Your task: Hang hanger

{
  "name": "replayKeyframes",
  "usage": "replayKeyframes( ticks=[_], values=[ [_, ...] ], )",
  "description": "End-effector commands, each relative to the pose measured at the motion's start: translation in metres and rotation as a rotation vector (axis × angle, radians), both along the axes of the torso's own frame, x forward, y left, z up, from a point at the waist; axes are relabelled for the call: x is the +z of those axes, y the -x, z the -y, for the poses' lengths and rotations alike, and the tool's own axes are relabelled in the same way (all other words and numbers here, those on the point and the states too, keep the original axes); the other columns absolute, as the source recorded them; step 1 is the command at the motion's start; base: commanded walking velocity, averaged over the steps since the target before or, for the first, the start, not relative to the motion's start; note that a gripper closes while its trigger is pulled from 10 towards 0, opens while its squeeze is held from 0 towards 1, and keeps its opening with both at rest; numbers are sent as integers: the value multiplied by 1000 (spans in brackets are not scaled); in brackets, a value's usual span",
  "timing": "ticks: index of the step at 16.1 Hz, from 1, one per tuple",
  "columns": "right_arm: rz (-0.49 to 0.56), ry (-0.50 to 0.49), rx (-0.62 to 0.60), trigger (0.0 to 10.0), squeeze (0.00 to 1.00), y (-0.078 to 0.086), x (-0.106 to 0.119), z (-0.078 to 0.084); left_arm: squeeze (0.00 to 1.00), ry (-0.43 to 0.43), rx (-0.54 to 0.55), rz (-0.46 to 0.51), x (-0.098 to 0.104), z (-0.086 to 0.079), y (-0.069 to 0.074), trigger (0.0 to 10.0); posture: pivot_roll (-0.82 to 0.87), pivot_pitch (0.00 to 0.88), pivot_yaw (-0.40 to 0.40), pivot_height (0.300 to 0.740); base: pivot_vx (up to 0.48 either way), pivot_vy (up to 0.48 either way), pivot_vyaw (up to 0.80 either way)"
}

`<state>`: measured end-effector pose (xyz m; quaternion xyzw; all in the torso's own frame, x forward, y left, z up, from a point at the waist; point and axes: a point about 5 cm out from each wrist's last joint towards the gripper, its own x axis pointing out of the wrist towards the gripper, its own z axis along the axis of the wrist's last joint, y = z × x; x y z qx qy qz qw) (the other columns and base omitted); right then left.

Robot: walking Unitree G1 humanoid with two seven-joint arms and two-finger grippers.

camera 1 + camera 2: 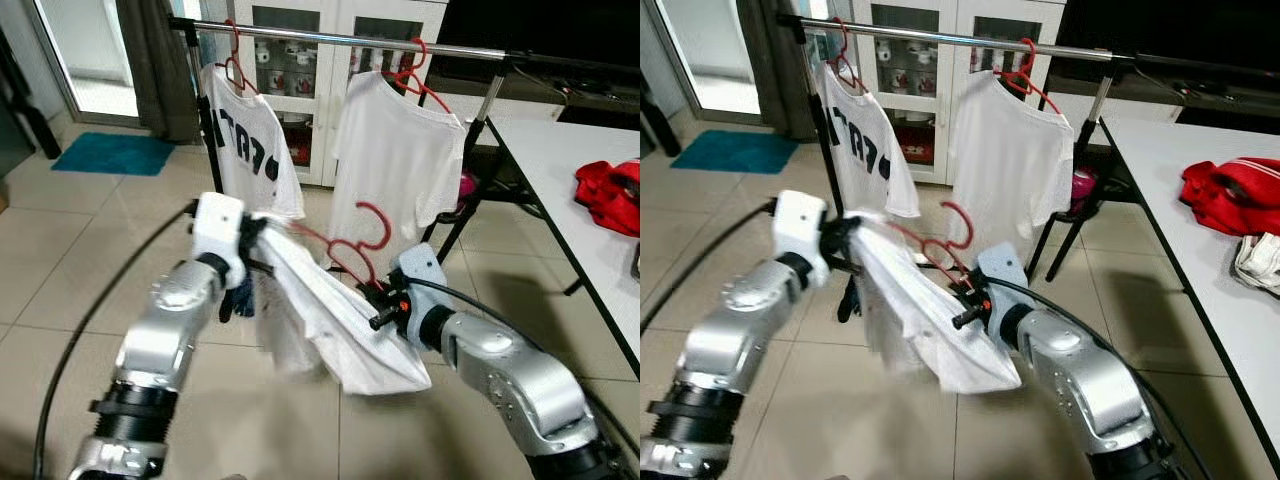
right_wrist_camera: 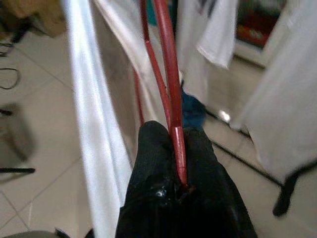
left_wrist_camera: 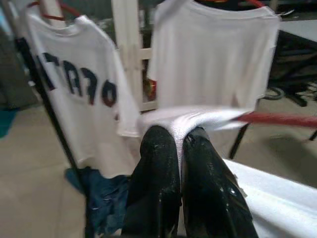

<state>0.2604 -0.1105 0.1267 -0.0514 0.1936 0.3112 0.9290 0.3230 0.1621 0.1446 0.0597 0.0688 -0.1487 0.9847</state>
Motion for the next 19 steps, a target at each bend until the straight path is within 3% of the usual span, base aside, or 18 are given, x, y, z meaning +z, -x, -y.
replayKeyframes(
  ticks=[1, 3, 5, 6, 7, 8, 11, 12, 14, 16, 18, 19],
  values=[
    [28, 25, 57, 10000, 0, 3, 4, 5, 0, -17, 43, 66, 17, -18, -7, 0, -149, 0, -42, 740, 0, 0, 0],
    [25, 75, 98, 10000, 0, 5, 1, 6, 0, -6, -45, 98, 26, -14, -10, 0, -148, 0, -39, 740, 0, 0, 0],
    [11, 71, 68, 10000, 0, 3, -1, 5, 0, 14, -176, 105, 29, 3, -5, 0, -146, 0, -38, 740, 0, 0, 0],
    [-52, 71, 28, 10000, 0, 5, -7, 5, 0, 22, -305, 113, 30, 21, 3, 0, -142, 0, -40, 740, 0, 0, 0],
    [-65, 73, 21, 10000, 0, 5, -8, 5, 0, 23, -324, 112, 30, 24, 4, 0, -141, 0, -40, 740, 0, 0, 0],
    [-87, 95, -95, 10000, 0, 0, -15, 13, 0, 14, -448, 86, 25, 38, 17, 0, -138, 0, -43, 740, 0, 0, 0],
    [-96, 97, -64, 10000, 0, 4, -17, 6, 0, 16, -542, 53, 16, 47, 30, 0, -135, 0, -44, 740, 0, 0, 0],
    [-96, 98, -66, 10000, 0, 4, -17, 6, 0, 20, -561, 42, 15, 48, 32, 0, -135, 0, -44, 740, 0, 0, 0],
    [-18, 50, -198, 10000, 0, -8, -7, 13, 0, -40, -544, -3, 8, 42, 36, 0, -133, 0, -44, 740, 0, 0, 0],
    [150, -115, -489, 10000, 0, -32, 21, 33, 0, -128, -512, -100, -7, 28, 43, 0, -123, 0, -45, 740, 0, 0, 0],
    [199, -229, -567, 10000, 0, -38, 35, 41, 0, -171, -527, -172, -21, 23, 50, 0, -123, 0, -45, 740, 0, 0, 0],
    [198, -204, -516, 10000, 0, -38, 35, 38, 0, -191, -496, -199, -27, 20, 51, 0, -123, 0, -45, 740, 0, 0, 0]
  ],
)
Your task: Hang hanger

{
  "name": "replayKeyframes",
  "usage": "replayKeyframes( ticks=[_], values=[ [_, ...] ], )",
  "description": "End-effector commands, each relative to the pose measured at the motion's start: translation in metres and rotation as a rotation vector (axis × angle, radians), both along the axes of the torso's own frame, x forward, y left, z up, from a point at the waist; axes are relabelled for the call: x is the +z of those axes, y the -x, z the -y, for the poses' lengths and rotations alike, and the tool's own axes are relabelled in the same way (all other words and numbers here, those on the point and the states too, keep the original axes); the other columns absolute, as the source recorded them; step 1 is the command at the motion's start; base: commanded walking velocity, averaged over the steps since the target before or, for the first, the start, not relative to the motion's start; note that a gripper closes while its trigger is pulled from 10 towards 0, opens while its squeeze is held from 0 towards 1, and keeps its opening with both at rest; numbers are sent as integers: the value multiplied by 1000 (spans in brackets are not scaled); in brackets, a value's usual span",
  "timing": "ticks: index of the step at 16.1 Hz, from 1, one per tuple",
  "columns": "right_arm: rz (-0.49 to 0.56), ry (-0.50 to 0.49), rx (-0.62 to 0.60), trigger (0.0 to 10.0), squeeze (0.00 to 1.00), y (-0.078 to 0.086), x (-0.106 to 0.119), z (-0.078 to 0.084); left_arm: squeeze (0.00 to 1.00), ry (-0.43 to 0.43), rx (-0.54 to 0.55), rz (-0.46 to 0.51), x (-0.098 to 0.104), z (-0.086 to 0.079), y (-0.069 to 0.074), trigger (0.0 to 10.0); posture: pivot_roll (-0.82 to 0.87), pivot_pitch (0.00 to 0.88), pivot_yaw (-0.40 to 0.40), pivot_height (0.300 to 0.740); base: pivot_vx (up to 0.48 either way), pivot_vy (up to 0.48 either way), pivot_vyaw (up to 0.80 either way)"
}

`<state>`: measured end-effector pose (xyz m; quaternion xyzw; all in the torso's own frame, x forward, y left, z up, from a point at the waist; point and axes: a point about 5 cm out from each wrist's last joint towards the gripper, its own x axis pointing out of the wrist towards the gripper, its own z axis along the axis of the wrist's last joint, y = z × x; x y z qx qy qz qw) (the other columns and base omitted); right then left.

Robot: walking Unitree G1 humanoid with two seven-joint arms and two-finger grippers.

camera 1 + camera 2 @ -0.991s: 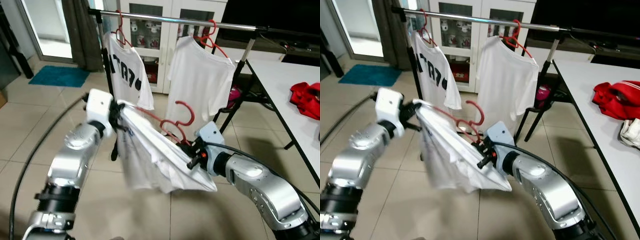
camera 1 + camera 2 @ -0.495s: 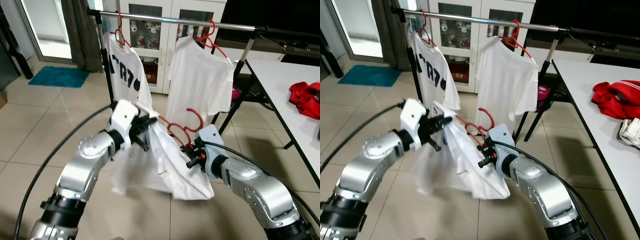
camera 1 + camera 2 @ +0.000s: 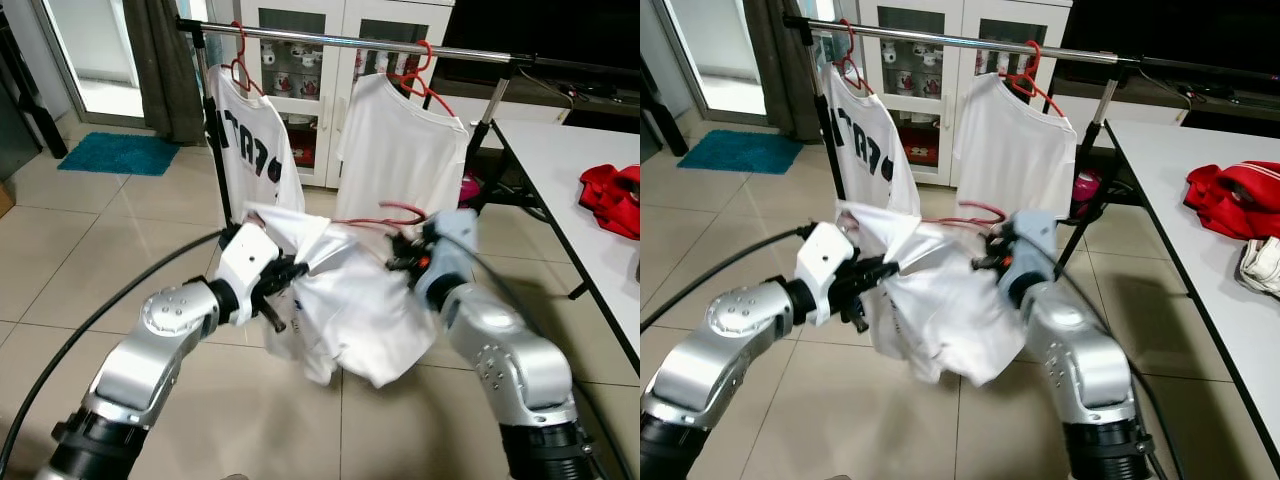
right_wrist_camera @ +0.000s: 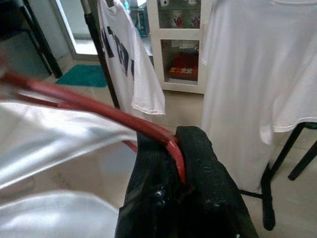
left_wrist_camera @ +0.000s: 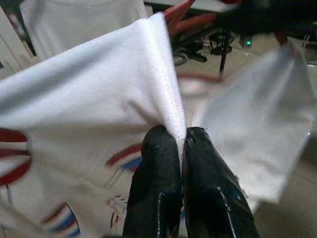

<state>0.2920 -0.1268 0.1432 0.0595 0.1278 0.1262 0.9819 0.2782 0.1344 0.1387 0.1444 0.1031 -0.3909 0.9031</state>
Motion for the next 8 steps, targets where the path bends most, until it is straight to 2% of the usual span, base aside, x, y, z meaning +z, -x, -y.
replayKeyframes(
  ticks=[1, 3, 4, 6, 8],
  values=[
    [73, 18, -69, 10000, 0, -4, 14, 18, 0, -67, 37, -96, -21, -8, 5, 0, -123, 0, -45, 740, 0, 0, 0],
    [-58, 126, 136, 10000, 0, 10, -10, 0, 0, -53, 117, -35, -15, -11, -5, 0, -123, 0, -45, 740, 0, 0, 0],
    [-105, 176, 245, 10000, 0, 20, -20, -8, 0, -35, 190, 17, -8, -15, -13, 0, -126, 0, -47, 740, 0, 0, 0],
    [-138, 141, 335, 10000, 0, 31, -24, -17, 0, 30, 349, 118, 9, -27, -31, 0, -128, 0, -47, 740, 0, 0, 0],
    [-202, 199, 359, 10000, 0, 36, -33, -12, 0, 111, 456, 224, 33, -41, -45, 0, -134, 0, -40, 740, 0, 0, 0]
  ],
)
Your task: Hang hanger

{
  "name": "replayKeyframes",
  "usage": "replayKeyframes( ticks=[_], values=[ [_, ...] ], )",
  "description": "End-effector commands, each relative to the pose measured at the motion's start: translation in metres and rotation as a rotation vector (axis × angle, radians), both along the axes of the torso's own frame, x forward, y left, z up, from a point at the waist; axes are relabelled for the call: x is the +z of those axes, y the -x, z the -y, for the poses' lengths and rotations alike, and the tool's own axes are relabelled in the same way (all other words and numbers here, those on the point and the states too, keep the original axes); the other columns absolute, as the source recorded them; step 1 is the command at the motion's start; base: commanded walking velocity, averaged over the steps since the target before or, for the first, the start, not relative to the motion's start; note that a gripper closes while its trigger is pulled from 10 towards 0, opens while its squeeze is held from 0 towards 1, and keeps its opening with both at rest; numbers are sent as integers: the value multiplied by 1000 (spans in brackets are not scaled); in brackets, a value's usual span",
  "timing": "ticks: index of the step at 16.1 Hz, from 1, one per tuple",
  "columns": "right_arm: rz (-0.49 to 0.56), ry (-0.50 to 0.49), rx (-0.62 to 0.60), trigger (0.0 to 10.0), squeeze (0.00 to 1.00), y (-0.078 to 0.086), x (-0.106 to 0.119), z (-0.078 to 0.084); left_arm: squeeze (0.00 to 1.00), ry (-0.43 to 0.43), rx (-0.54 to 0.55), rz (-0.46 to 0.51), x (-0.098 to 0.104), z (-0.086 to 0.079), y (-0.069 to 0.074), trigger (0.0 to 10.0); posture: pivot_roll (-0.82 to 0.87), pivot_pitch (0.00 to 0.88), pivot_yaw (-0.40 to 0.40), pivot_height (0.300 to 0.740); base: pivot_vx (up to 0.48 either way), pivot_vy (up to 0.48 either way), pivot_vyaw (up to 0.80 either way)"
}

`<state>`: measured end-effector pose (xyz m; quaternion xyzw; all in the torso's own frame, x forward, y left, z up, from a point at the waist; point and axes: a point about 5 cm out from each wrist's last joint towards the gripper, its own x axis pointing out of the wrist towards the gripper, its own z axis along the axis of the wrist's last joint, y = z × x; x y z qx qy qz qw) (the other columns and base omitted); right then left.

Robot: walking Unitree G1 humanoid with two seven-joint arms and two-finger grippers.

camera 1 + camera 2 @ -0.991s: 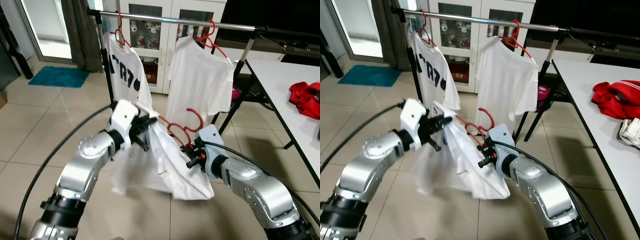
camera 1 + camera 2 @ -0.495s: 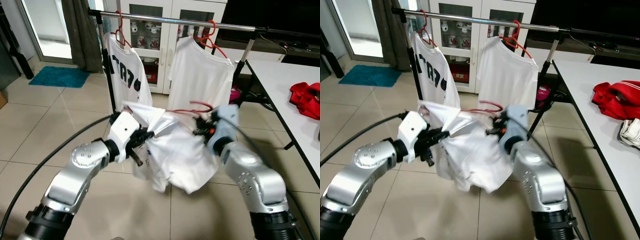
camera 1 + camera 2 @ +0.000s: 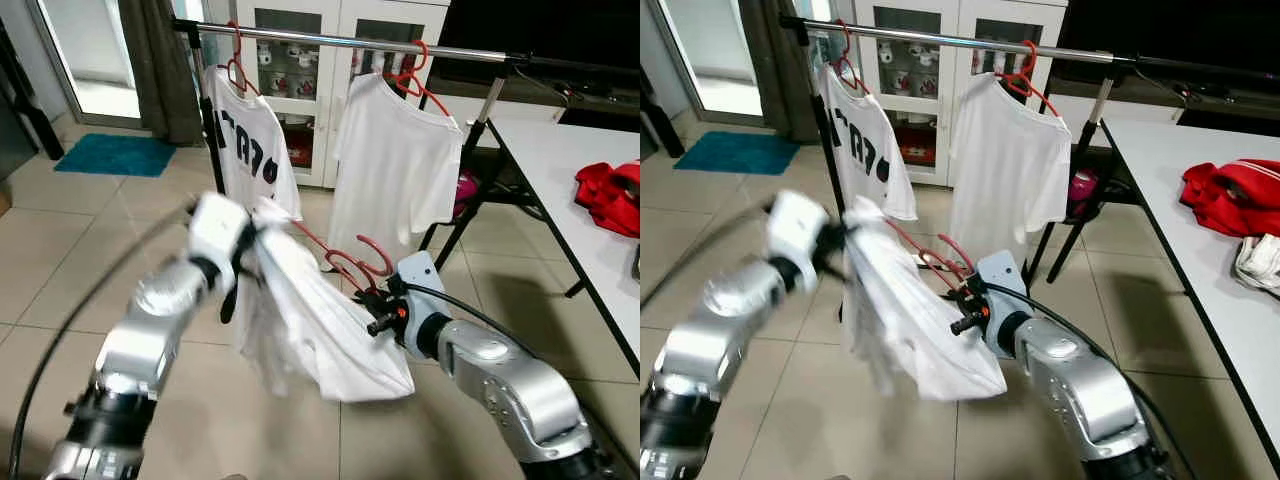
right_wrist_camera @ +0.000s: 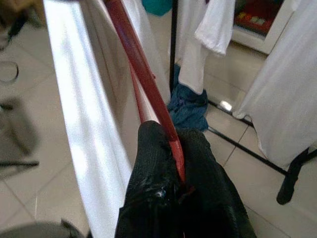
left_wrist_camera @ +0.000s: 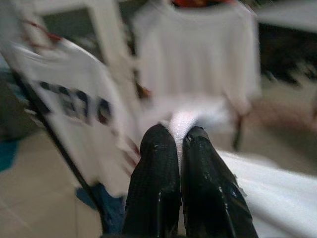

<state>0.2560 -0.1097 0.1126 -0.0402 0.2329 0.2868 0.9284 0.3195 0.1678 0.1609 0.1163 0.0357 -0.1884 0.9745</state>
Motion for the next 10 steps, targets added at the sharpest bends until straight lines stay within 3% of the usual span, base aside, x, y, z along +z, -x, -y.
replayKeyframes(
  ticks=[1, 3, 4, 10],
  values=[
    [-24, 36, -14, 10000, 0, 0, -3, 7, 0, 30, 57, 68, 14, -9, -5, 0, -134, 0, -40, 740, 0, 0, 0],
    [-63, 70, -31, 10000, 0, 3, -9, 16, 0, 65, 89, 110, 26, -20, -10, 0, -134, 0, -40, 740, 0, 0, 0],
    [-94, 102, -29, 10000, 0, 6, -13, 22, 0, 76, 51, 120, 31, -22, -13, 0, -134, 0, -40, 740, 0, 0, 0],
    [-165, 223, 94, 10000, 0, 19, -21, 27, 0, 22, -105, 118, 35, -12, -17, 0, -133, 0, -40, 740, 0, 0, 0]
  ],
)
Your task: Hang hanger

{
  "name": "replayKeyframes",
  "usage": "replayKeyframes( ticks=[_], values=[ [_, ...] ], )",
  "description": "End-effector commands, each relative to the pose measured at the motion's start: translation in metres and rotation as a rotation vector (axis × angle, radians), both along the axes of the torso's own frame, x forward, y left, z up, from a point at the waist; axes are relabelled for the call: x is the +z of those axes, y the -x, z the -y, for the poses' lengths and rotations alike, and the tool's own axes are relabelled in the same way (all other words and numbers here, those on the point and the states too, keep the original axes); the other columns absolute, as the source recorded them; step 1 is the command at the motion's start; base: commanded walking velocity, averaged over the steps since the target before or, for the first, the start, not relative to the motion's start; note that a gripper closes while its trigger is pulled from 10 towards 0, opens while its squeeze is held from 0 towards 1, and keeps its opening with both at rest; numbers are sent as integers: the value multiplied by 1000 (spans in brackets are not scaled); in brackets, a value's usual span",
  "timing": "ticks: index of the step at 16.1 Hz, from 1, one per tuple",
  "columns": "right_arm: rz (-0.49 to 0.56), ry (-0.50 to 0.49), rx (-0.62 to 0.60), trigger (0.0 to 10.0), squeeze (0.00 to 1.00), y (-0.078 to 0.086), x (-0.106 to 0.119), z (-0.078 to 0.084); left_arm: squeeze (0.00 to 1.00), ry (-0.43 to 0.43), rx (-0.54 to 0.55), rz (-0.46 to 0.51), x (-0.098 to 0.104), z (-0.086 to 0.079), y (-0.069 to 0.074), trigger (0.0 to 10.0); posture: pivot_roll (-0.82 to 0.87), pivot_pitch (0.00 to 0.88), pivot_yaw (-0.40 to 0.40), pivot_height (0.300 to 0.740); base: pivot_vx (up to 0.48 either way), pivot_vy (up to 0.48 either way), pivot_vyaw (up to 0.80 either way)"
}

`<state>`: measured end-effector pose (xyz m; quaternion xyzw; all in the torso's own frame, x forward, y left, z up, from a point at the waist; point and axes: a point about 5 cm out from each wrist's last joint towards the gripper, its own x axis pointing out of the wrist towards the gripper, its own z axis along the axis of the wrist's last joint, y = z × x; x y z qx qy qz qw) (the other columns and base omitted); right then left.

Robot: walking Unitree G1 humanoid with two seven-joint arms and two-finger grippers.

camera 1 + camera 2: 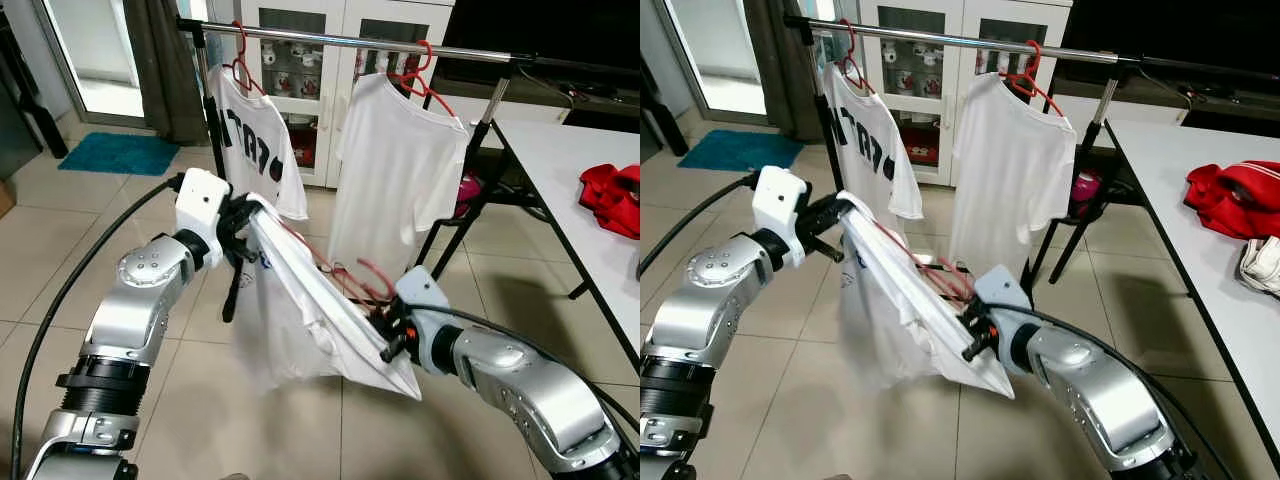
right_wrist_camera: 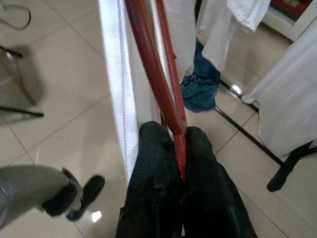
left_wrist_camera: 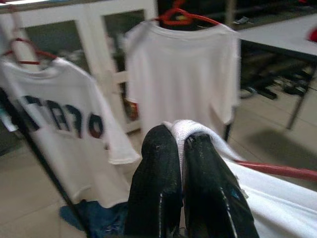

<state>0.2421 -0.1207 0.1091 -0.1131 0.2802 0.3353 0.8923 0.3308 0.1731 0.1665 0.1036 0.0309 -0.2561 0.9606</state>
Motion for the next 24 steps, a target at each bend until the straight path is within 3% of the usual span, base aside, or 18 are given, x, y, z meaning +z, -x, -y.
replayKeyframes(
  ticks=[1, 4, 8, 11, 12, 13, 17, 20, 21, 22, 23, 24],
  values=[
    [-79, 62, -46, 10000, 0, 4, -13, 11, 0, -8, -95, 108, 23, 12, 3, 0, -133, 0, -46, 740, 0, 0, 0],
    [-99, -79, -94, 10000, 0, 1, -5, 0, 0, -49, -272, 80, 11, 36, 21, 0, -131, 0, -57, 740, 0, 0, 0],
    [-116, -378, -253, 10000, 0, -6, 11, -10, 0, -166, -307, 4, -15, 37, 37, 0, -134, 0, -61, 740, 0, 0, 0],
    [-132, -427, -269, 10000, 0, -8, 14, -12, 0, -188, -327, -13, -23, 43, 43, 0, -136, 0, -65, 740, 0, 0, 0],
    [-118, -525, -347, 10000, 0, -14, 22, -10, 0, -196, -340, -47, -31, 47, 48, 0, -139, 0, -67, 740, 0, 0, 0],
    [-29, -644, -456, 10000, 0, -28, 37, -2, 0, -227, -306, -108, -46, 43, 53, 0, -142, 0, -67, 740, 0, 0, 0],
    [171, -764, -534, 10000, 0, -44, 68, 9, 0, -236, -256, -189, -65, 32, 63, 0, -140, 0, -69, 740, 0, 0, 0],
    [214, -781, -527, 10000, 0, -47, 78, 9, 0, -231, -222, -208, -70, 30, 65, 0, -138, 0, -70, 740, 0, 0, 0],
    [210, -708, -460, 10000, 0, -45, 75, 3, 0, -218, -170, -189, -68, 27, 61, 1059, -141, 0, -69, 740, 0, 0, 0],
    [183, -615, -398, 10000, 0, -41, 67, -2, 0, -195, -113, -154, -61, 25, 53, 10000, -145, 0, -70, 740, 0, 0, 0],
    [162, -554, -360, 10000, 0, -37, 61, -5, 0, -178, -76, -130, -56, 23, 48, 10000, -145, 0, -70, 740, 0, 0, 0],
    [120, -458, -336, 10000, 0, -32, 47, -5, 0, -91, -52, -83, -41, 22, 40, 10000, -145, 0, -70, 740, 0, 0, 0]
  ],
)
